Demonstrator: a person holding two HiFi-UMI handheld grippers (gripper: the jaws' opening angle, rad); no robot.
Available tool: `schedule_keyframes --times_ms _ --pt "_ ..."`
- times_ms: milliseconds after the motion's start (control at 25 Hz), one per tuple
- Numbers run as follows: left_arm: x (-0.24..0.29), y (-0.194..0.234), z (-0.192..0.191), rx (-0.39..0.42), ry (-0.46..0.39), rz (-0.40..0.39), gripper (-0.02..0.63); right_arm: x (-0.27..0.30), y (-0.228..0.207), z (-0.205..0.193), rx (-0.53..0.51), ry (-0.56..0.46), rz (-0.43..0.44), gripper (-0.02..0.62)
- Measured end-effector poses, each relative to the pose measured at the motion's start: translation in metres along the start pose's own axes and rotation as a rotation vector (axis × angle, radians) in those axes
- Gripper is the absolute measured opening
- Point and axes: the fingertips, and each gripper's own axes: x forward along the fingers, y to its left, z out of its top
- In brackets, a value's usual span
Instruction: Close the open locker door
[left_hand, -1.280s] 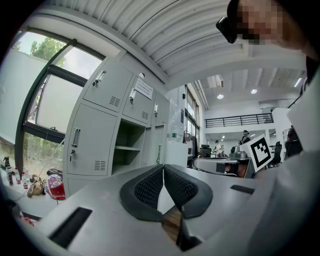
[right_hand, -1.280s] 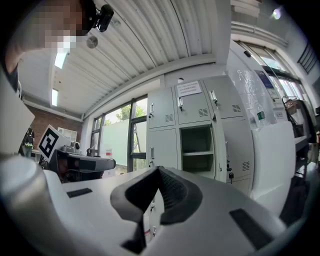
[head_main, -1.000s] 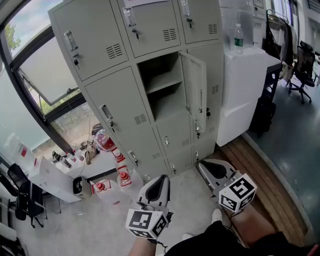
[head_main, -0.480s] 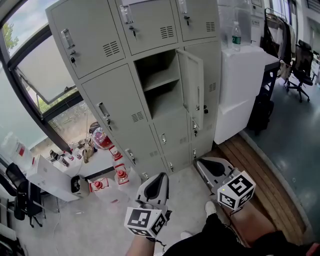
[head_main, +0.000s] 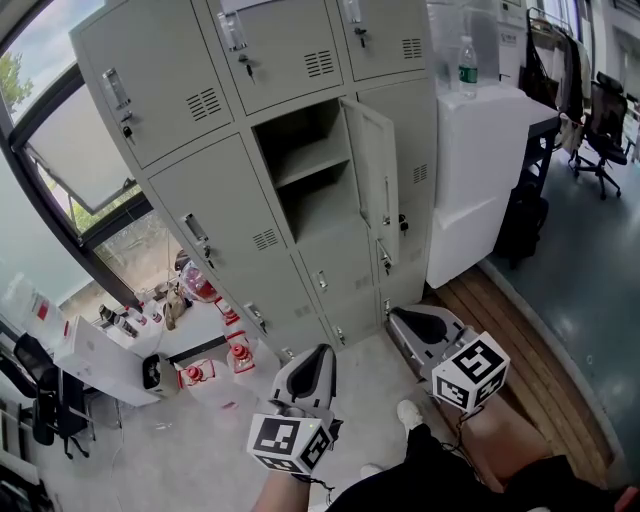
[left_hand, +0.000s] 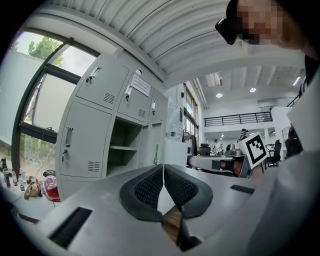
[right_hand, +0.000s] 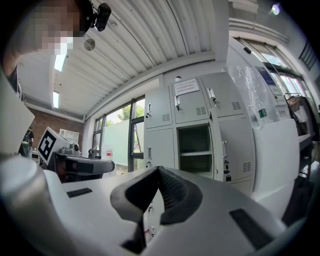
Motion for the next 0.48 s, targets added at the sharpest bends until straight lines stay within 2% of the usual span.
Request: schedule_keyframes --times_ms 480 --pt "0.051 -0.002 0.000 -0.010 0.008 -0.008 0.021 0.020 -0.051 0.005 0.013 -0.002 -0.002 0.052"
